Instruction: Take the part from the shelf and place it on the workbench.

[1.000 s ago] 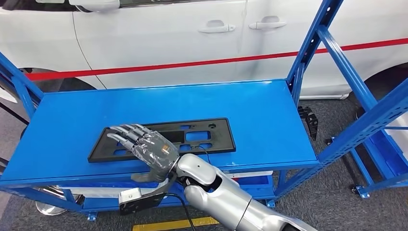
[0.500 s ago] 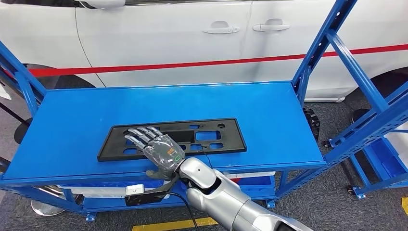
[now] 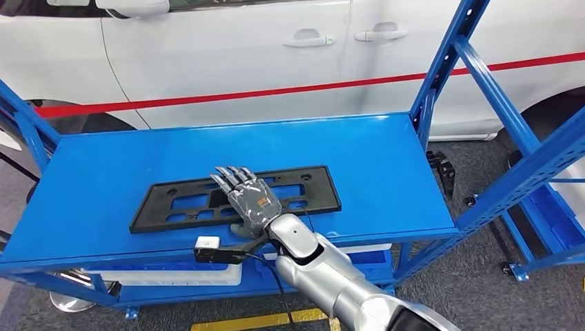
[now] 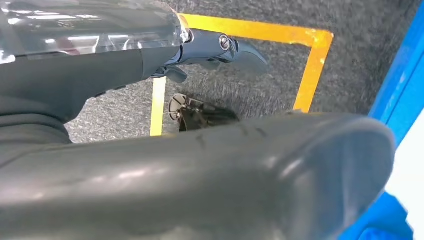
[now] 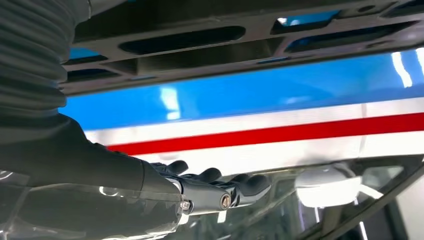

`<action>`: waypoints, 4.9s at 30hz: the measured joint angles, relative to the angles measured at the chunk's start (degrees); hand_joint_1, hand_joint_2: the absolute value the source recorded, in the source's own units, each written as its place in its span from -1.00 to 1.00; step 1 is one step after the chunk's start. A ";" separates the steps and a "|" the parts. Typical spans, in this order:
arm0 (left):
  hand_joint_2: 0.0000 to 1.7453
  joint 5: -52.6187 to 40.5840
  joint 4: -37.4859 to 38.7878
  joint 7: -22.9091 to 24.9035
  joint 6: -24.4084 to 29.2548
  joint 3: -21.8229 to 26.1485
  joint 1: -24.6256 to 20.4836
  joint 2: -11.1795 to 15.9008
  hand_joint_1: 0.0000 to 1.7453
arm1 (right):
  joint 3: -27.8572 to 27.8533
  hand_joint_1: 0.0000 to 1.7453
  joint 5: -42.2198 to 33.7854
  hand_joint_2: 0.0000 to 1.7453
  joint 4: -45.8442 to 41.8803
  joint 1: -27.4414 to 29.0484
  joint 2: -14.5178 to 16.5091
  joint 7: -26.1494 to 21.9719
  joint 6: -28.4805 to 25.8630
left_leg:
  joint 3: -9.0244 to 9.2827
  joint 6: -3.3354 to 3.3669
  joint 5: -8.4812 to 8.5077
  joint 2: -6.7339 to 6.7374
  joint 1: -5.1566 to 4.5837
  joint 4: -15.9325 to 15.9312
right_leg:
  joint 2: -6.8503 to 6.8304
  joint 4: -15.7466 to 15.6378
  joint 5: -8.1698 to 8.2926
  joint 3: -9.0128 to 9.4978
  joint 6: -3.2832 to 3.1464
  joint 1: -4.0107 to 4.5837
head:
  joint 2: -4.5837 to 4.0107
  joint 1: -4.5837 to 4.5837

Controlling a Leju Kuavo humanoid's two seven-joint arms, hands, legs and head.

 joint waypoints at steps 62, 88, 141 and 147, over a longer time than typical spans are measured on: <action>1.00 -3.90 0.00 0.12 -3.03 5.93 0.89 1.49 -1.00 | -18.96 0.90 -50.57 1.00 -29.51 10.80 -8.42 -32.72 22.49 | 0.08 -0.81 -1.80 0.13 0.73 2.02 | -0.09 -0.10 -0.08 0.50 -0.15 -0.19 | 0.00 -0.03; 1.00 -8.56 -0.02 1.01 -1.45 8.63 -0.03 2.38 -1.00 | -14.47 0.90 -70.35 1.00 -69.48 22.78 -18.88 -32.57 47.96 | 4.21 -0.80 3.46 -0.01 0.93 -6.73 | 0.47 2.54 -1.06 -1.05 2.27 -1.36 | 0.00 0.19; 1.00 -14.61 -0.31 -0.35 -3.37 10.78 -1.03 1.77 -1.00 | -11.61 0.90 -61.80 1.00 -76.63 24.63 -25.01 -32.61 44.66 | 6.46 3.62 4.62 1.20 -1.71 -9.90 | 0.27 15.57 -7.47 -7.29 2.46 -0.64 | -0.21 -6.62; 1.00 -15.58 -0.31 -0.09 -3.64 10.77 -1.26 1.55 -1.00 | -11.61 0.90 -61.08 1.00 -77.63 25.57 -25.50 -32.63 43.47 | 0.52 2.29 7.31 1.56 -1.67 -6.90 | -0.17 3.77 -4.76 4.64 2.73 -1.23 | -0.20 -8.22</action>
